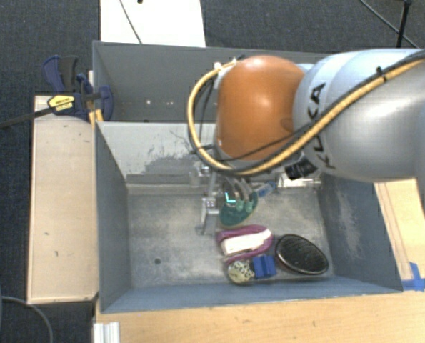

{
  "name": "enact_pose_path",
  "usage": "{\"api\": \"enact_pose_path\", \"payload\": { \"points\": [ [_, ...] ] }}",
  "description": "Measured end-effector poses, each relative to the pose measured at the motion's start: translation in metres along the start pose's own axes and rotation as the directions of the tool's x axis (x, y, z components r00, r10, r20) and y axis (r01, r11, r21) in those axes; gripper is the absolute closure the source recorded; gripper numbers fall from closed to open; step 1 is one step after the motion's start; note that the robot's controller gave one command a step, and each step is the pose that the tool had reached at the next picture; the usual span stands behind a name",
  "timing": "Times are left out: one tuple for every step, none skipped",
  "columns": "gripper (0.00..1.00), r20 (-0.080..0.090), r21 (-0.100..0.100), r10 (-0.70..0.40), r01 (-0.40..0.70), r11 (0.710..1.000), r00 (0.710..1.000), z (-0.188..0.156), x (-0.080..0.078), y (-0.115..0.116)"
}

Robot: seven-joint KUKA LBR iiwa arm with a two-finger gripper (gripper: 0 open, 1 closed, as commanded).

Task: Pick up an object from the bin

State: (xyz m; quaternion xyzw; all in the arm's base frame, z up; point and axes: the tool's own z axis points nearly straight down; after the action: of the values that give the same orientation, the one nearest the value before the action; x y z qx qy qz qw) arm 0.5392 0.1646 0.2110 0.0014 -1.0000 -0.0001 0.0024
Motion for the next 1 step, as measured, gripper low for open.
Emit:
{"api": "enact_pose_path", "payload": {
  "points": [
    [0.00, 0.002, -0.001, -0.362, 0.362, 0.932, 0.932, 0.1410, -0.0459, -0.1047]
  ]
}}
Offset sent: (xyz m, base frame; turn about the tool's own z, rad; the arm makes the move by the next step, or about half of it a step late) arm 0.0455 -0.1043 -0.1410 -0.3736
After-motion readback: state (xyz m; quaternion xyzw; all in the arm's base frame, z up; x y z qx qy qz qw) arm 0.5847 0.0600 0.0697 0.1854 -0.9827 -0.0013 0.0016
